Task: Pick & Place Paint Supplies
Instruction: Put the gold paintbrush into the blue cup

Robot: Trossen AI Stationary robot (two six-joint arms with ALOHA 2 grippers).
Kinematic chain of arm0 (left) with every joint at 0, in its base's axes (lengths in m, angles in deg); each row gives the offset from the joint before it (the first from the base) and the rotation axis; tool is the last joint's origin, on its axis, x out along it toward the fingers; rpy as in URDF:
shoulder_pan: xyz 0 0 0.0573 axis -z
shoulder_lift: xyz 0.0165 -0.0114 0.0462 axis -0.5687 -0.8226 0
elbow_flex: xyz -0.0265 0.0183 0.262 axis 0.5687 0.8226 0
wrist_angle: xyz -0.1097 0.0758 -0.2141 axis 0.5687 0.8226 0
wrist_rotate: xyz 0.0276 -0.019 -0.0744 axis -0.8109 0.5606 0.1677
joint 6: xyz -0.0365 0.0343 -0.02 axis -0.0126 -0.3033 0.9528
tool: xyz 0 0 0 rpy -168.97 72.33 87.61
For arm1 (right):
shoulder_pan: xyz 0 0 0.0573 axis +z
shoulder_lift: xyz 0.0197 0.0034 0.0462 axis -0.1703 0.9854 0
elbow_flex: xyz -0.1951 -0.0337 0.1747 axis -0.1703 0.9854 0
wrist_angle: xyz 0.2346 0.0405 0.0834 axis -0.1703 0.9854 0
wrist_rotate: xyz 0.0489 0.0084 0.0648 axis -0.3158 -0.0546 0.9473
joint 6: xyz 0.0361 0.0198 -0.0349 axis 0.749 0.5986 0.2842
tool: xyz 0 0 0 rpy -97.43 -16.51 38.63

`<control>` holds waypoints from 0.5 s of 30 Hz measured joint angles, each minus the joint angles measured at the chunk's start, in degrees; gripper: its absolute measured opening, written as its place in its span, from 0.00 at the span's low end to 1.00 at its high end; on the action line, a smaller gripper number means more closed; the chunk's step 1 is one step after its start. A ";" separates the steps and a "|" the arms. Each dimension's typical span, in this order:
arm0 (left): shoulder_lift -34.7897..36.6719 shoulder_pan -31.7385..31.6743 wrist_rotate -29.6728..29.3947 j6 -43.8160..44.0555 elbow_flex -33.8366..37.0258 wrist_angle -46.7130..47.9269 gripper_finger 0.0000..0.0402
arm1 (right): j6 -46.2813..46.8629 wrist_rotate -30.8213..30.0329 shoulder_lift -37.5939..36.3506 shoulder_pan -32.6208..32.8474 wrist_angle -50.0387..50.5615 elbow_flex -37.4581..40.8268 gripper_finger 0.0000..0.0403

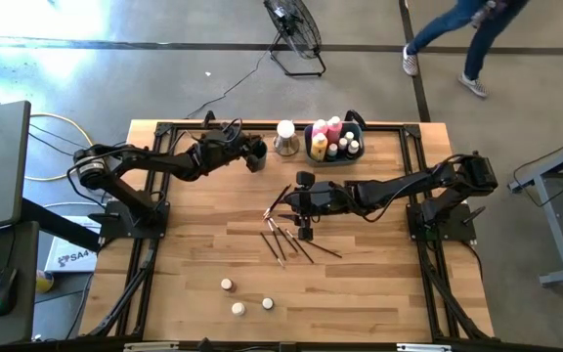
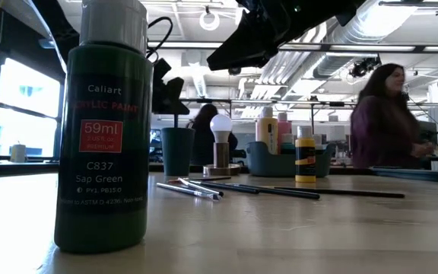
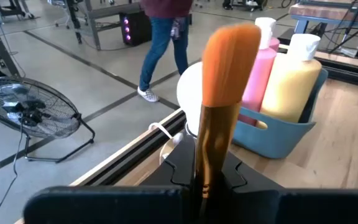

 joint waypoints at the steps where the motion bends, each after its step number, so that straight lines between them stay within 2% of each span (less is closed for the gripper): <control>1: 0.00 0.00 0.00 -0.01 0.00 0.01 0.04 | 0.00 0.00 0.00 0.00 0.00 0.00 0.40; 7: 0.00 0.00 -0.04 -0.06 0.00 0.26 0.14 | 0.00 0.04 0.00 0.00 -0.02 0.00 0.40; 15: -0.02 0.00 -0.27 -0.01 0.00 1.26 0.17 | 0.00 0.09 0.00 0.00 -0.02 0.00 0.40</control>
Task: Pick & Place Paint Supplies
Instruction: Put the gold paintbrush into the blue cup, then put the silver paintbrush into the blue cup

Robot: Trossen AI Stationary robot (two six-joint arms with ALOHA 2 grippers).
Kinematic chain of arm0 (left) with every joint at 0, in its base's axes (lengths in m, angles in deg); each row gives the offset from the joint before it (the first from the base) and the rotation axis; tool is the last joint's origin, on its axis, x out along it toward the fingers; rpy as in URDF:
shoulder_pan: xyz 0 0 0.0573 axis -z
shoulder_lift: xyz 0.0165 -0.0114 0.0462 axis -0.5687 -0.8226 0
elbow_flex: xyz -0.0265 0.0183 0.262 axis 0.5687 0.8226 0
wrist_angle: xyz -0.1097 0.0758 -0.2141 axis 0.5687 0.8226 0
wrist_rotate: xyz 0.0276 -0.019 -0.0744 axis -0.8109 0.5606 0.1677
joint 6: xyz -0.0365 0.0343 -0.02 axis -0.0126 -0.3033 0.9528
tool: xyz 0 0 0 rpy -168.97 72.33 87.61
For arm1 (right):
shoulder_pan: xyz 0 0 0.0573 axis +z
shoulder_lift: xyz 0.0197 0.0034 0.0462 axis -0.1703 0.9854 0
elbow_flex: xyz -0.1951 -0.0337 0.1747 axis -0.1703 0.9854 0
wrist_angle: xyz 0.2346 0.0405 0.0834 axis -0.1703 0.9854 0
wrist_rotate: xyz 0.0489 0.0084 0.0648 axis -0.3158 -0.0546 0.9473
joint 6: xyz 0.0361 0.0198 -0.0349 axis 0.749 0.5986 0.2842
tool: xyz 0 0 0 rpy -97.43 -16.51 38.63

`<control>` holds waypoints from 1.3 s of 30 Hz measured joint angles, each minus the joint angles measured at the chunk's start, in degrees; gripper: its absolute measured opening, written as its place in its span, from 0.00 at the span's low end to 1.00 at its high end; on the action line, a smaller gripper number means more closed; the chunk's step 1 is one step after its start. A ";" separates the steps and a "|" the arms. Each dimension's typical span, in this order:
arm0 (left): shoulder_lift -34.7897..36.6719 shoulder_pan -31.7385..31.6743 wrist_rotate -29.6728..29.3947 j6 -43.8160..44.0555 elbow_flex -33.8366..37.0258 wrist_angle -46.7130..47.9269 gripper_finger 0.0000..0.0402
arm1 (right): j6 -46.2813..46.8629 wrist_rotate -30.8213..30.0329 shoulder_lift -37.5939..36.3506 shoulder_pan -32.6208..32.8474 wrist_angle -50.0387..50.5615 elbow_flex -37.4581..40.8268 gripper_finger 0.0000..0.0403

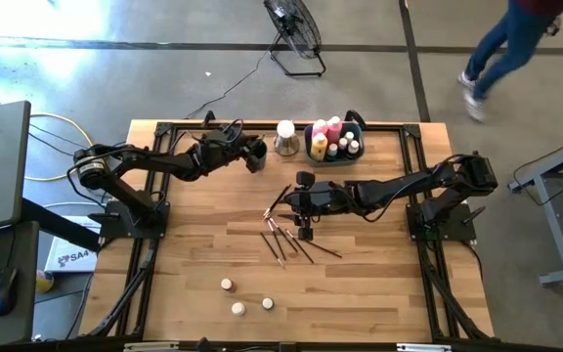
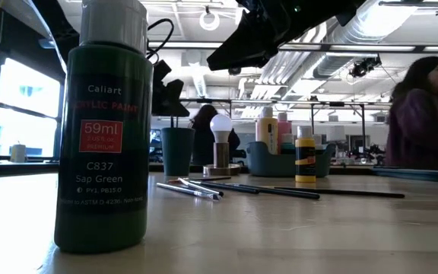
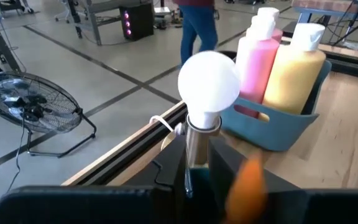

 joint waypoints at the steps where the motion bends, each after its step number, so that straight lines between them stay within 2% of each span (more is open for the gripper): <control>1: 0.08 0.00 -0.20 -0.02 0.00 -0.34 0.17 | 0.00 0.00 0.00 0.00 0.00 0.00 0.40; 6: 3.89 0.00 0.17 -1.11 0.00 -2.00 0.17 | 0.00 -0.11 0.00 0.00 -0.02 0.00 0.40; 10: 9.50 0.00 1.71 -3.81 0.00 0.51 0.17 | -0.36 -0.13 0.00 0.00 -0.02 0.00 0.40; 16: 20.70 0.02 2.24 -4.04 0.00 12.01 0.17 | -0.42 -0.17 0.00 0.00 -0.04 0.00 0.40; 22: 28.79 0.02 5.52 1.30 -0.02 22.54 0.17 | -0.44 -0.16 0.00 0.00 -0.22 0.00 0.40; 33: 36.85 0.11 16.72 0.78 0.00 31.99 0.17 | -0.46 -0.17 0.02 0.00 -0.22 0.00 0.40; 39: 44.42 6.30 13.45 -3.15 -0.02 39.27 0.16 | -0.48 -0.17 0.02 0.00 -0.20 0.00 0.40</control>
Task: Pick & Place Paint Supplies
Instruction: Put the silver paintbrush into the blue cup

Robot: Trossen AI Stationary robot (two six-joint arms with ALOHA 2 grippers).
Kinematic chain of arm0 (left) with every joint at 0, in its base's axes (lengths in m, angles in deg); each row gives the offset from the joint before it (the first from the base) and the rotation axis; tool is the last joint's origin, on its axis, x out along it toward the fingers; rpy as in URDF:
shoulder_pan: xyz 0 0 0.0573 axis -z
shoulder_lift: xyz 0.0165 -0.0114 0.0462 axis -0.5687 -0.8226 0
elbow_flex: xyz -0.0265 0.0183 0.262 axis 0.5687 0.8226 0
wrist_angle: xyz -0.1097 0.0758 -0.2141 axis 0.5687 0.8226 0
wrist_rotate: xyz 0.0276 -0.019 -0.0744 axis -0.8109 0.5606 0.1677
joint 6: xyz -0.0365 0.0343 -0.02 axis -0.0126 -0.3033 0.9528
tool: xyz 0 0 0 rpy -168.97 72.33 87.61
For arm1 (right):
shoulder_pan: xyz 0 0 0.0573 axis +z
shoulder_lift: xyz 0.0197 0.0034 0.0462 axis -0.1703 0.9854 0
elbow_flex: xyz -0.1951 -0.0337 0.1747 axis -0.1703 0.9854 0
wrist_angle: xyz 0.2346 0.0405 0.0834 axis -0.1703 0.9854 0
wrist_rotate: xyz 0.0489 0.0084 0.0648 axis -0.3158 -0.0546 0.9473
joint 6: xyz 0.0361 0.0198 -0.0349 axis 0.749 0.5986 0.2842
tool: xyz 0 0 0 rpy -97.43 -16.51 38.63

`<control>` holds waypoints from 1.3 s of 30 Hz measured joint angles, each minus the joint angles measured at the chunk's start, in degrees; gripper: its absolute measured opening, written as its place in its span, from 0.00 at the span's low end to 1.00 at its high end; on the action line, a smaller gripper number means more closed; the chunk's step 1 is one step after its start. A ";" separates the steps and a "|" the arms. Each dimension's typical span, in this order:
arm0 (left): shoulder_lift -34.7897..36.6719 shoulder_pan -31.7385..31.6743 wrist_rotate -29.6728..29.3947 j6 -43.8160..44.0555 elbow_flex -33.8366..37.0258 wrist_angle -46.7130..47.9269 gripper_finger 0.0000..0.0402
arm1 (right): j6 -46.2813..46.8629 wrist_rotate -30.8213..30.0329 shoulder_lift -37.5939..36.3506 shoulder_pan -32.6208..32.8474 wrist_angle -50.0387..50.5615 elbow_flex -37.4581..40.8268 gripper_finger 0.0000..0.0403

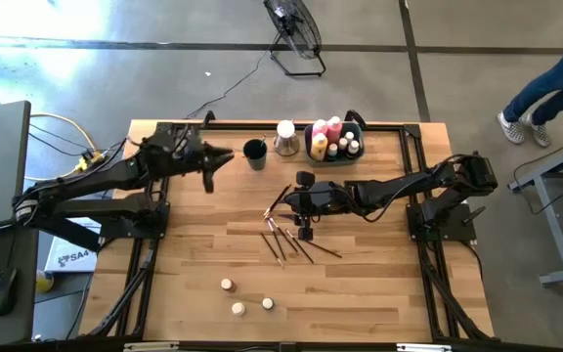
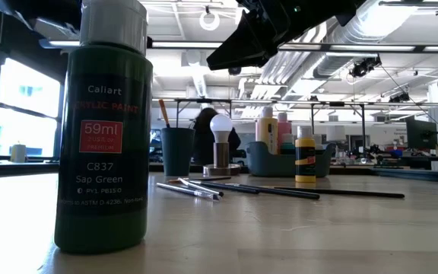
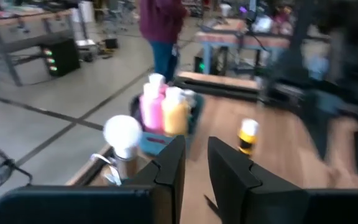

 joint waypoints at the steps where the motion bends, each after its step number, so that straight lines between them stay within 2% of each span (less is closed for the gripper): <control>1: 1.38 1.55 -0.87 -0.21 0.01 1.84 0.15 | -0.01 0.00 0.00 0.00 -0.02 0.00 0.40; 5: 6.35 8.76 -5.03 -1.25 0.23 8.29 0.09 | -0.82 0.00 0.00 0.00 0.00 0.00 0.40; 10: 11.20 17.56 -10.39 -1.94 3.56 8.78 0.02 | -2.99 0.00 0.00 0.00 0.00 0.00 0.40; 17: 14.61 25.86 -13.76 -3.56 8.04 7.61 0.01 | -3.19 0.02 0.00 0.00 -0.07 0.00 0.40; 23: 14.64 26.74 -12.86 -7.14 8.50 8.13 0.01 | -1.75 0.03 0.00 -0.89 -0.35 0.00 0.40; 31: 14.68 26.74 -15.14 -10.52 8.50 12.88 0.01 | 6.07 -0.10 0.00 -3.45 -0.37 0.00 0.40; 34: 14.68 26.74 -15.15 -10.55 8.49 13.99 0.01 | 8.12 -3.28 0.00 -4.27 -0.10 0.00 0.39; 39: 14.63 26.74 -15.11 -8.51 8.50 15.90 0.01 | 5.16 -11.33 0.00 -3.27 0.61 -0.67 0.35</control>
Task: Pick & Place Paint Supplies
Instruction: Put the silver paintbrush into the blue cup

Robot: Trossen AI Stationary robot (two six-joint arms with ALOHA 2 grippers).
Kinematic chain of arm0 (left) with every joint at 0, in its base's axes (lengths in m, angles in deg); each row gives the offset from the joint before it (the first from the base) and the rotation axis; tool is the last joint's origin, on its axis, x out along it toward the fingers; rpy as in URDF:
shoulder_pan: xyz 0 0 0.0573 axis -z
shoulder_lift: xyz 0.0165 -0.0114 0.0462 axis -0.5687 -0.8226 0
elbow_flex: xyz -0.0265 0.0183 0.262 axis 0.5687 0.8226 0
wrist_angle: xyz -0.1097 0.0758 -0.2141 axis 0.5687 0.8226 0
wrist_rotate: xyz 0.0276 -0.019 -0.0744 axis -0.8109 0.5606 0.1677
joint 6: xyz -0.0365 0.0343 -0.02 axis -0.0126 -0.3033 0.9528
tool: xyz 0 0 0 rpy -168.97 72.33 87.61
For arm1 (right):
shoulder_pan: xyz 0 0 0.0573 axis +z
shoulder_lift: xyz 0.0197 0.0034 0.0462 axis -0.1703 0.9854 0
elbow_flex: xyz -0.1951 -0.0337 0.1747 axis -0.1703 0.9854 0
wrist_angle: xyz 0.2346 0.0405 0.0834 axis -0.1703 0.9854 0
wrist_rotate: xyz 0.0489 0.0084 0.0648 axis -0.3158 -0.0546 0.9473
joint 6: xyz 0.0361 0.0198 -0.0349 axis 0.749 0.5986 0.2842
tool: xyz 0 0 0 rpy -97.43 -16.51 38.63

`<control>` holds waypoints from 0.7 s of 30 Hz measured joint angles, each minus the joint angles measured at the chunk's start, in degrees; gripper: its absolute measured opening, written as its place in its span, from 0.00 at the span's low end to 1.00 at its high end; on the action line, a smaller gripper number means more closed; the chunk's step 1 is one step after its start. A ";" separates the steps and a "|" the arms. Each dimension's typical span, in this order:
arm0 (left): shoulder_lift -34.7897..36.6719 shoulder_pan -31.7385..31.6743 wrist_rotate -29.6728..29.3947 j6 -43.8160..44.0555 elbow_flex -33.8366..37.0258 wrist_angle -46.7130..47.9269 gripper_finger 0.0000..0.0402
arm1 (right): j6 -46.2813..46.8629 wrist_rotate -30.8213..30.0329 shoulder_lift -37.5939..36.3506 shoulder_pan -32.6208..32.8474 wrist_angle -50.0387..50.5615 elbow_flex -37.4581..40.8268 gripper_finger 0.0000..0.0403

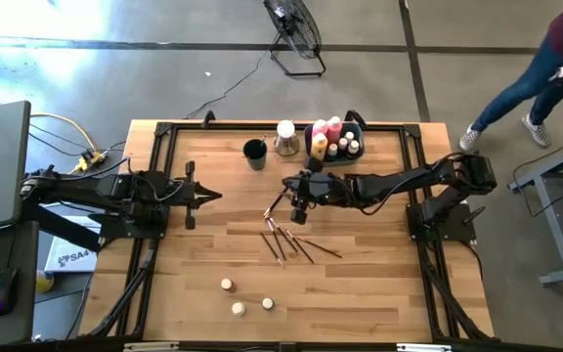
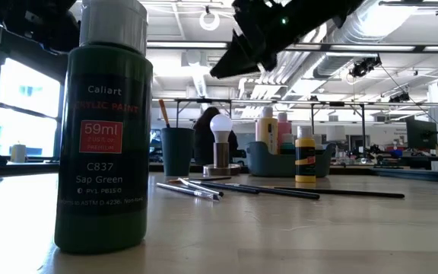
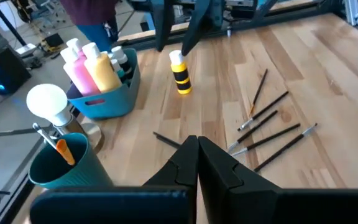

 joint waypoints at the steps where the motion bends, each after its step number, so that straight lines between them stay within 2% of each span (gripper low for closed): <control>1: 0.01 0.00 0.00 0.74 0.00 0.13 0.01 | -0.42 -0.70 0.00 0.48 -0.02 -0.52 0.34; 6: 0.04 0.00 0.09 3.67 0.00 0.45 0.01 | -0.55 -3.33 0.00 2.59 2.20 -2.81 0.31; 15: 0.00 0.00 0.11 9.47 0.00 0.67 0.01 | 8.42 -13.81 0.00 8.85 19.56 -8.34 0.31; 21: -0.07 0.00 -0.02 9.86 -0.01 0.76 0.01 | 12.16 -12.50 0.00 11.51 20.01 -8.40 0.30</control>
